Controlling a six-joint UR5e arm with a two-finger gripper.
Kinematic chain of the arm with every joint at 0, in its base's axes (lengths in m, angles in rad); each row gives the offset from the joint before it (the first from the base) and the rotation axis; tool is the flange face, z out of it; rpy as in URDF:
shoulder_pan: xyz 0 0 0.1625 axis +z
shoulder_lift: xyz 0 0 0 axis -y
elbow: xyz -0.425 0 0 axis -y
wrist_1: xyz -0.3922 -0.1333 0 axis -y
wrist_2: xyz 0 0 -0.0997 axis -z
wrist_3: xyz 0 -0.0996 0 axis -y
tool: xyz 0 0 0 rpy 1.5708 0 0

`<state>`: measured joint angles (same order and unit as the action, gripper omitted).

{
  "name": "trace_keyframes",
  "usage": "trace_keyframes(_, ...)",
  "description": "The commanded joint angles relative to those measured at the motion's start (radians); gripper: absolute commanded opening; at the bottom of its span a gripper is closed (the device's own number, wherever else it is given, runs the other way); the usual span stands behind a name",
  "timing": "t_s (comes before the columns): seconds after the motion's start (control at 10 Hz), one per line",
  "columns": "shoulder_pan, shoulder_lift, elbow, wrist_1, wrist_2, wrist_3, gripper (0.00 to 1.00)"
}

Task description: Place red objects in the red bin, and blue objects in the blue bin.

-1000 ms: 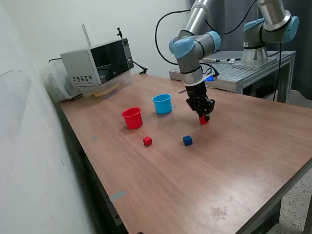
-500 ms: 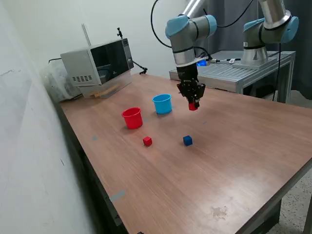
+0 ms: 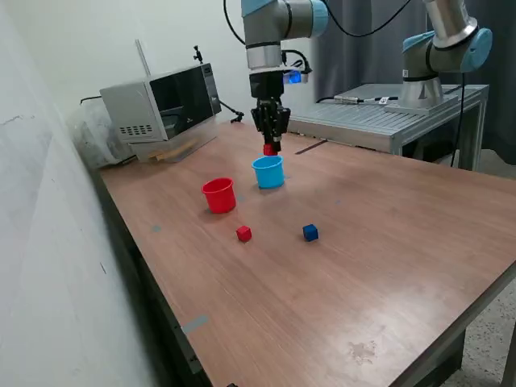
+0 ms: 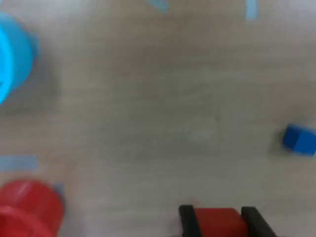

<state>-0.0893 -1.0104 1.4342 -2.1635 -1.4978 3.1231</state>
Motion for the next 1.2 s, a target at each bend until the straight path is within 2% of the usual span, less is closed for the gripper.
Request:
trace_keyframes(0.0, -0.056, 0.024, -0.087, -0.016, -0.001, 0.015, 0.0)
trace_keyframes(0.2, -0.102, 0.05, -0.104, -0.062, -0.007, 0.031, 0.0)
trace_keyframes(0.3, -0.116, 0.071, -0.107, -0.097, -0.036, 0.072, 0.0)
trace_keyframes(0.4, -0.124, 0.087, -0.109, -0.131, -0.08, 0.113, 0.0)
trace_keyframes(0.5, -0.124, 0.107, -0.113, -0.153, -0.103, 0.132, 0.0)
trace_keyframes(1.1, -0.145, 0.222, -0.143, -0.191, -0.107, 0.172, 0.0)
